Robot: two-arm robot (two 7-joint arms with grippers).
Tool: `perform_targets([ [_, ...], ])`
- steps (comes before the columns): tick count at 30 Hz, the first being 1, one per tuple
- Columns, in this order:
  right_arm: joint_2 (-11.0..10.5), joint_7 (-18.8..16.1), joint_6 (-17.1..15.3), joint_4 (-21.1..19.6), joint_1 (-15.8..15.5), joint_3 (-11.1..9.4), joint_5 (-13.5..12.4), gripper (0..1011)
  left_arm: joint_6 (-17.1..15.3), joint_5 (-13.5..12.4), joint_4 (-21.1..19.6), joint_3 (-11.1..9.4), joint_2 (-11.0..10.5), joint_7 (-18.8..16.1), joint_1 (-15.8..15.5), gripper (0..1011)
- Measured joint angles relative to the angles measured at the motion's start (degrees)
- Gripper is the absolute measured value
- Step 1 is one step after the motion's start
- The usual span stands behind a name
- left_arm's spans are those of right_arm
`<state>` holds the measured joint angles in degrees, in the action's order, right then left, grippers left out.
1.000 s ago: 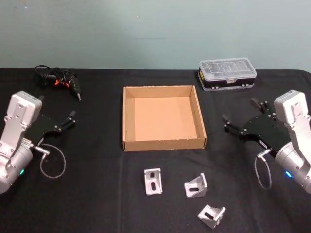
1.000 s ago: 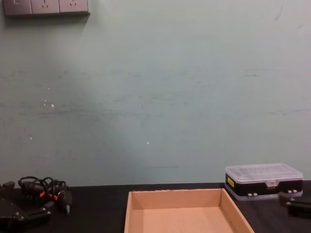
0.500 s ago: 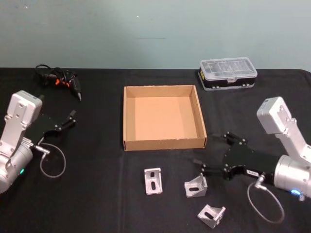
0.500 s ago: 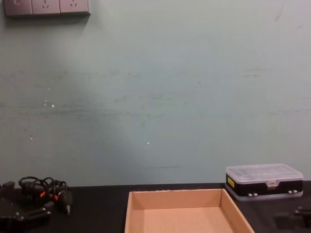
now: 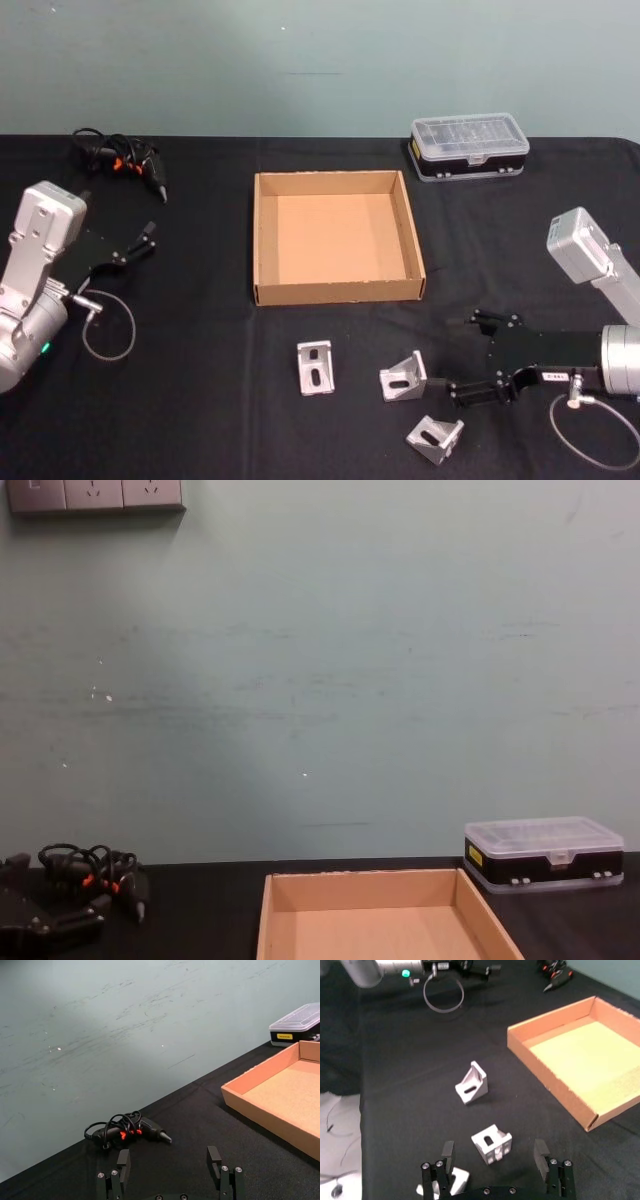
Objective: Use one hand to pick up the angle iron from the table and place it into the box.
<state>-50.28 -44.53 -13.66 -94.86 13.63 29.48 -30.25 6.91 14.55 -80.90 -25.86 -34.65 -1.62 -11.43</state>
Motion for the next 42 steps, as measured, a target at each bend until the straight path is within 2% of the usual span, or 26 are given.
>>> perform_targets([
  [8, 0.20, -3.86, 3.24, 4.42, 4.06, 3.88, 3.57, 1003, 0.00, 0.00, 0.00, 0.00, 0.00, 0.00, 0.00, 1000],
  [22, 2.17, -5.10, 9.06, 8.10, 7.80, 6.78, 9.29, 1003, 0.00, 0.00, 0.00, 0.00, 0.00, 0.00, 0.00, 1000],
  [33, 5.04, -6.33, 11.71, 11.55, 9.83, 7.92, 10.47, 1003, 0.00, 0.00, 0.00, 0.00, 0.00, 0.00, 0.00, 1000],
  [42, 6.33, -7.32, 12.08, 13.30, 10.69, 8.56, 10.17, 1003, 0.00, 0.00, 0.00, 0.00, 0.00, 0.00, 0.00, 1000],
])
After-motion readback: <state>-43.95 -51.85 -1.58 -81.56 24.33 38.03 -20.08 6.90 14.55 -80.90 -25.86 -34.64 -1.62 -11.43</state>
